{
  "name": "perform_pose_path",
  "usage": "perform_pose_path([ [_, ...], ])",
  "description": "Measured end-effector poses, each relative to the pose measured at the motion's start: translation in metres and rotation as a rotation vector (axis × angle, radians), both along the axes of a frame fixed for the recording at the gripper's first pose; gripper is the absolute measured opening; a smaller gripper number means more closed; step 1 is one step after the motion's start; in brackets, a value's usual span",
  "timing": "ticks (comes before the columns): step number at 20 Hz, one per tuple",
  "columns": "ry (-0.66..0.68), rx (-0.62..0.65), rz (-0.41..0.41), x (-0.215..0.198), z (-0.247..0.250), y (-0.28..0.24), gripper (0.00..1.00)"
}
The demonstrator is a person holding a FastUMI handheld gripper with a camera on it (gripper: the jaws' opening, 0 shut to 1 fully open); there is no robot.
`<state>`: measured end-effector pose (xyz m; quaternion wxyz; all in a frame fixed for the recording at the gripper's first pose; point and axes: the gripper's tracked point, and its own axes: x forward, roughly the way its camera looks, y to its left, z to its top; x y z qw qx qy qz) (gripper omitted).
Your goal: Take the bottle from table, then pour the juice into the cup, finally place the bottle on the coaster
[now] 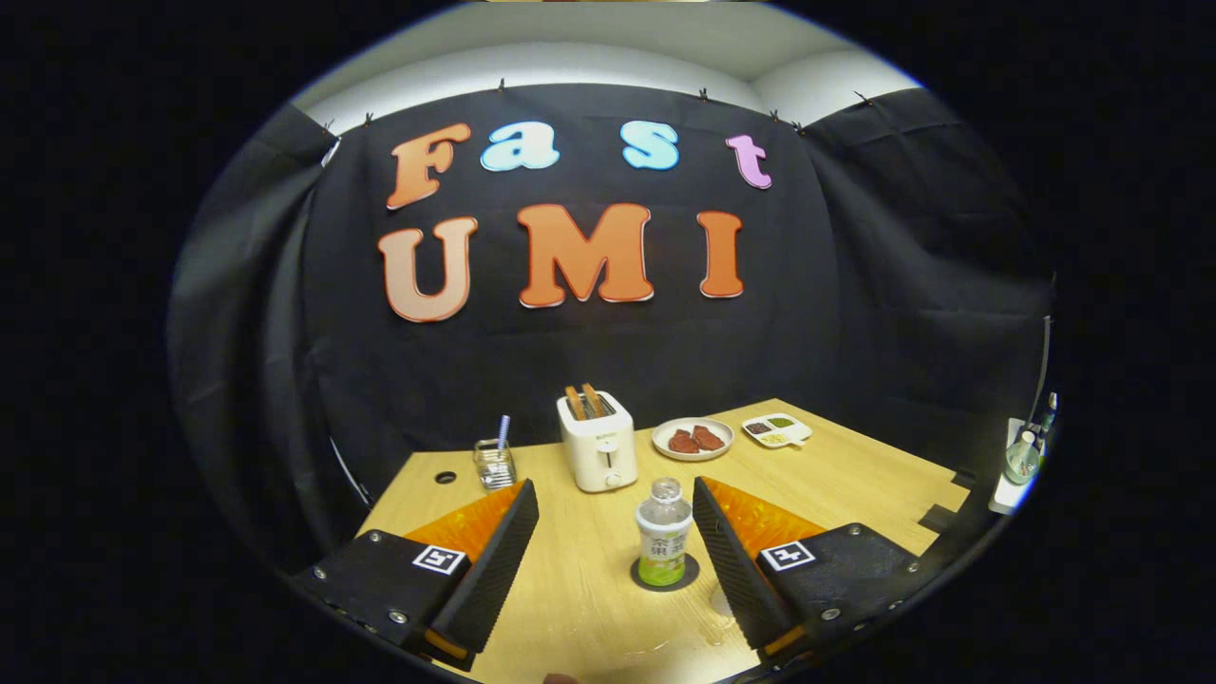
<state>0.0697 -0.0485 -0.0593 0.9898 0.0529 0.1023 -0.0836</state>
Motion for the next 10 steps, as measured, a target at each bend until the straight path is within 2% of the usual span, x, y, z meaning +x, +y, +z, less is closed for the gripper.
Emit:
perform_pose_path([
  [7,-0.078,0.038,0.125,-0.029,0.018,0.045,0.97],
  [10,-0.115,0.032,0.144,-0.04,0.03,0.052,0.97],
])
